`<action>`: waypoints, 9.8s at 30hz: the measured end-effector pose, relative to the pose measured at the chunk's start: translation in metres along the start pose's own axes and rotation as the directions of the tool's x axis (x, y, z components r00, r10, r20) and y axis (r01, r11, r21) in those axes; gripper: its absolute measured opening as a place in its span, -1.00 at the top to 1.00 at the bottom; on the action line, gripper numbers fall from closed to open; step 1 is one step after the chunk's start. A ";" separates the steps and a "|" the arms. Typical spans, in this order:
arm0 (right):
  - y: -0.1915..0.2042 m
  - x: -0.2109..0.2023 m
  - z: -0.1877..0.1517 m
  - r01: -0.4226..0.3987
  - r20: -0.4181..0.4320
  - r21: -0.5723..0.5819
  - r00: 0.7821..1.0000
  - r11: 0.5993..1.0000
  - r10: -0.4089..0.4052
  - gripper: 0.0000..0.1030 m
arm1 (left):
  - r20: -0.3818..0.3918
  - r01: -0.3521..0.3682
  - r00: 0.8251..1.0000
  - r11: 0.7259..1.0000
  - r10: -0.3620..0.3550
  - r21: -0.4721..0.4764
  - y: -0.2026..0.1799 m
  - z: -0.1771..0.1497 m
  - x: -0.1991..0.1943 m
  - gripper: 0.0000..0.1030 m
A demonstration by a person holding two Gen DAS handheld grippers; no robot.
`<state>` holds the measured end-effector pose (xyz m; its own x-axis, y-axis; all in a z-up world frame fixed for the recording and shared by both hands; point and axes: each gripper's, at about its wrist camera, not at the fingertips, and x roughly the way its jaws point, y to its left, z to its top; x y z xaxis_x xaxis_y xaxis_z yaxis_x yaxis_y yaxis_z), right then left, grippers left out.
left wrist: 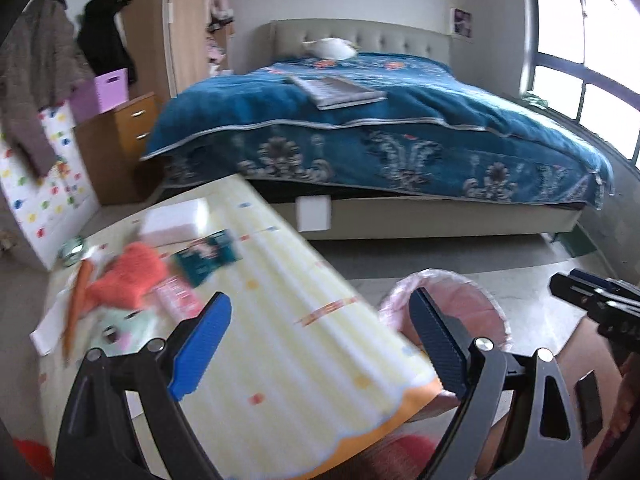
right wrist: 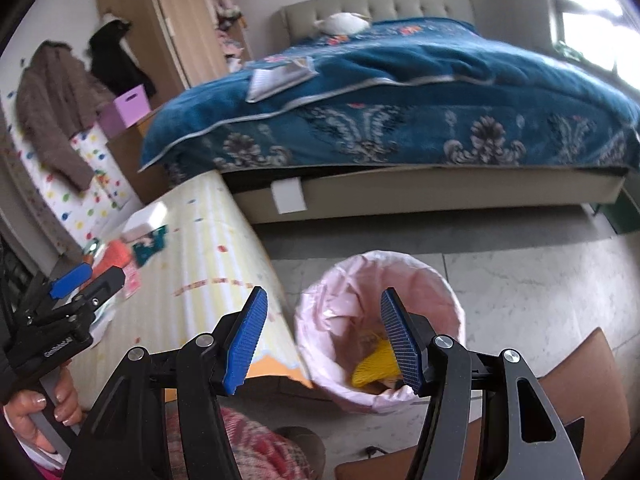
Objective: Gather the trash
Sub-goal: 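Move both tools back over the table, then grasp the green face pad with the right gripper, then grasp the brown leather sheath with the left gripper, then carry the sheath and green face pad to the pink bin and release both, then move both tools back over the table, then grasp the teal snack wrapper with the right gripper while the left gripper grasps the orange glove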
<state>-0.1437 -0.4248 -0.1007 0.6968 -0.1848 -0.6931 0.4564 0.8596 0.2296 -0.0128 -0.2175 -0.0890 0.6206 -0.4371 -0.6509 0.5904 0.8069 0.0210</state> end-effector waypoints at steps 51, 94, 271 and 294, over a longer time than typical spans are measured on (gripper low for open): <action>0.373 0.160 -0.052 -0.407 -0.307 -0.567 0.911 0.716 0.275 -0.47 | -0.222 -0.438 0.896 0.847 0.384 -0.302 0.286 -0.081 -0.008 -0.75; 0.261 0.111 -0.004 -0.321 -0.178 -0.389 0.946 0.863 0.272 0.47 | -0.231 -0.379 0.919 0.882 0.321 -0.279 0.269 -0.063 0.027 -0.39; 0.227 0.115 0.034 -0.279 -0.099 -0.382 0.960 0.881 0.261 0.78 | -0.281 -0.284 0.935 0.933 0.218 -0.220 0.209 -0.004 0.118 -0.09; 0.205 0.053 0.027 -0.316 -0.034 -0.337 0.946 0.887 0.323 0.78 | 0.034 -0.135 0.989 0.972 0.144 -0.190 0.176 0.031 -0.029 0.62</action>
<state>0.0014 -0.2710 -0.0721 0.7874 0.1196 -0.6047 -0.0016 0.9814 0.1920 0.0889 -0.0749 -0.0426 0.7161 -0.3296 -0.6153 0.3923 0.9191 -0.0357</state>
